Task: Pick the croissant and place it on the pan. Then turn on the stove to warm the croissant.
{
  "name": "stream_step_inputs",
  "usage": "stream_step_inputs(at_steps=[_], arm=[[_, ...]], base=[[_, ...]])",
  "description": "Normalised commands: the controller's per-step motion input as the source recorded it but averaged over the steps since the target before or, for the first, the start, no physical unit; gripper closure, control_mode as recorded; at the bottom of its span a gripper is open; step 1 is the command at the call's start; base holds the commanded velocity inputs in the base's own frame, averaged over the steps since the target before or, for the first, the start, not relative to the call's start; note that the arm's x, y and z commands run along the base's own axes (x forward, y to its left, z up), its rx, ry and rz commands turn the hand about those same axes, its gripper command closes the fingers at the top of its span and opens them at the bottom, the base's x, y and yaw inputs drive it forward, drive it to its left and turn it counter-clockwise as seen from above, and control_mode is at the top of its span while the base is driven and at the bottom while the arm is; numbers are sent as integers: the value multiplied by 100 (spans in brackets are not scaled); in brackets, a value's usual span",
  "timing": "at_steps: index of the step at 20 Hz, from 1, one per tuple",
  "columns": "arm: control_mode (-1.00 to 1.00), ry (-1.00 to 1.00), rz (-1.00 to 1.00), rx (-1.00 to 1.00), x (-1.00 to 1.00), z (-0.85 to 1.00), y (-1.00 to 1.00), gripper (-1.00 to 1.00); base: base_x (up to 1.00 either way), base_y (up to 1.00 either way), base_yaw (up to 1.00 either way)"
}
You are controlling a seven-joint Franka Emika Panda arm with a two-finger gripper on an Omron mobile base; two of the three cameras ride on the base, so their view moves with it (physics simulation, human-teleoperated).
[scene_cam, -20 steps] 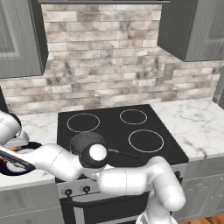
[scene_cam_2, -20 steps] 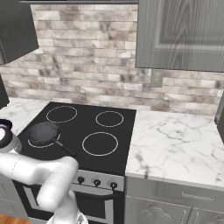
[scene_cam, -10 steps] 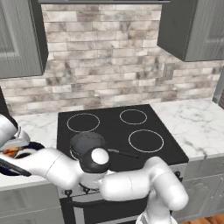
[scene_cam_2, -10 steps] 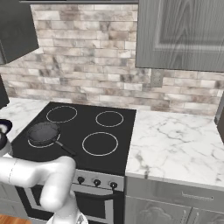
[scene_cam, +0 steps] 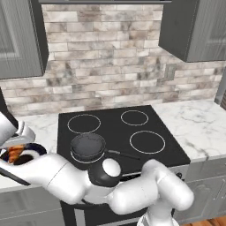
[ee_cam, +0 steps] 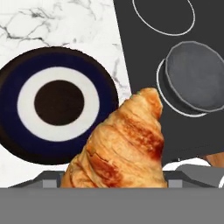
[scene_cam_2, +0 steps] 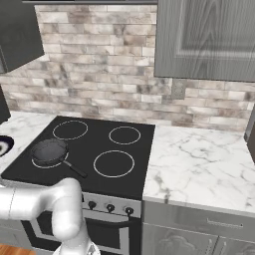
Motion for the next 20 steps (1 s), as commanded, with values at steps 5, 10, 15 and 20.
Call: stream_step_inputs(at_steps=[5, 10, 15, 20], arm=[[-100, -9, 5, 15, -51, 34, -92, 100], [-100, -16, 16, 19, -59, 37, -100, 100], [-100, -16, 16, 19, -56, 35, -87, 100], [-100, -10, 13, 21, -39, 31, -81, 100]], base=[[0, 0, 0], [0, 0, 0], [0, 0, 0], [0, 0, 0]])
